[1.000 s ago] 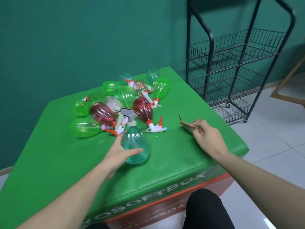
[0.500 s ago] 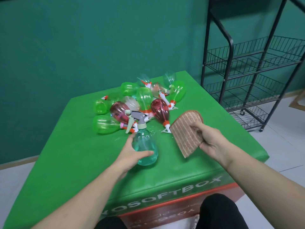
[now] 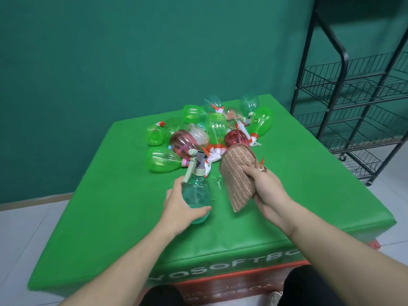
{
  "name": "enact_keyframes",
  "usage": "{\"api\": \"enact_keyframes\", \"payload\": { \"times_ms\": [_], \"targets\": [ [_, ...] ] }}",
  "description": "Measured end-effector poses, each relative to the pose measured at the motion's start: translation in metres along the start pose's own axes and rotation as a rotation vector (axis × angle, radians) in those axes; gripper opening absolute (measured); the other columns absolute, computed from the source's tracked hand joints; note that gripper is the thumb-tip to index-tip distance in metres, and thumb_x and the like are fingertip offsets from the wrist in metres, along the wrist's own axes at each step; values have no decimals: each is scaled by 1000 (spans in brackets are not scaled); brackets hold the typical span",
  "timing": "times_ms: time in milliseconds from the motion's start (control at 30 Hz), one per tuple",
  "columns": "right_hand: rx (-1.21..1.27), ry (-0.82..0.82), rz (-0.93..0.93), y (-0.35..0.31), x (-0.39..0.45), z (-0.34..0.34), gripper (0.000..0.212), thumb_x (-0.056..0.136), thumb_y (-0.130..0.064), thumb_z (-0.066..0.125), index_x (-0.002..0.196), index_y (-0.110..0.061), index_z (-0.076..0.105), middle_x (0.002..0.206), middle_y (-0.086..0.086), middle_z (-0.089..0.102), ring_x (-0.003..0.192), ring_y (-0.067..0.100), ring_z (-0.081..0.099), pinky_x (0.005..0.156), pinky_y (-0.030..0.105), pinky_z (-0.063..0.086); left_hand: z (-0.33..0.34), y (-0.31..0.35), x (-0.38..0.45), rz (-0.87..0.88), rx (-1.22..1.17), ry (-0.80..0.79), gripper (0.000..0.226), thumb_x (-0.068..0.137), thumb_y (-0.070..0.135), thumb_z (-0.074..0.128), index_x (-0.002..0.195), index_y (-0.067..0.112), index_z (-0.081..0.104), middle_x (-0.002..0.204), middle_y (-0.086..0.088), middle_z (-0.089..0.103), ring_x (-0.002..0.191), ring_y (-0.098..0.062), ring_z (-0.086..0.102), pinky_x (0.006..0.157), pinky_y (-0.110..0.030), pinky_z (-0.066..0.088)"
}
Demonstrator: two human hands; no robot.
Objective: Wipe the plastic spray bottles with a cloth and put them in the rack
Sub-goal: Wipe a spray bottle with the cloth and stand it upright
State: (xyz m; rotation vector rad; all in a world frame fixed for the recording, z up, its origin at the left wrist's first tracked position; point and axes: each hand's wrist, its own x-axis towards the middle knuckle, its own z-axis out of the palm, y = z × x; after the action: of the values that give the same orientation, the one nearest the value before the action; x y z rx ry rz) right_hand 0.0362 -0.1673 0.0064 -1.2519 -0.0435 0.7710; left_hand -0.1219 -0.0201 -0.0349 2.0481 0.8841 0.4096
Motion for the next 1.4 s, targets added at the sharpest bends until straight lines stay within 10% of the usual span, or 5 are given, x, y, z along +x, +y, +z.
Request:
{"api": "enact_keyframes", "payload": {
  "times_ms": [867,1400],
  "targets": [
    [260,-169,129,-1,3,37,38,110,-24,37,124,-1,63,117,19,73,120,33,64,109,48,46,12,14,12,248,329,-74,86,71,58,85,137,24,41,123,13,49,112,-6,52,93,-26,45],
    [333,-163,73,-18,-24,-4,34,108,-23,39,128,-7,61,119,18,73,112,28,67,105,47,48,35,24,15,151,423,24,76,71,59,84,119,23,37,109,4,46,101,-19,50,93,-46,49]
  ]
}}
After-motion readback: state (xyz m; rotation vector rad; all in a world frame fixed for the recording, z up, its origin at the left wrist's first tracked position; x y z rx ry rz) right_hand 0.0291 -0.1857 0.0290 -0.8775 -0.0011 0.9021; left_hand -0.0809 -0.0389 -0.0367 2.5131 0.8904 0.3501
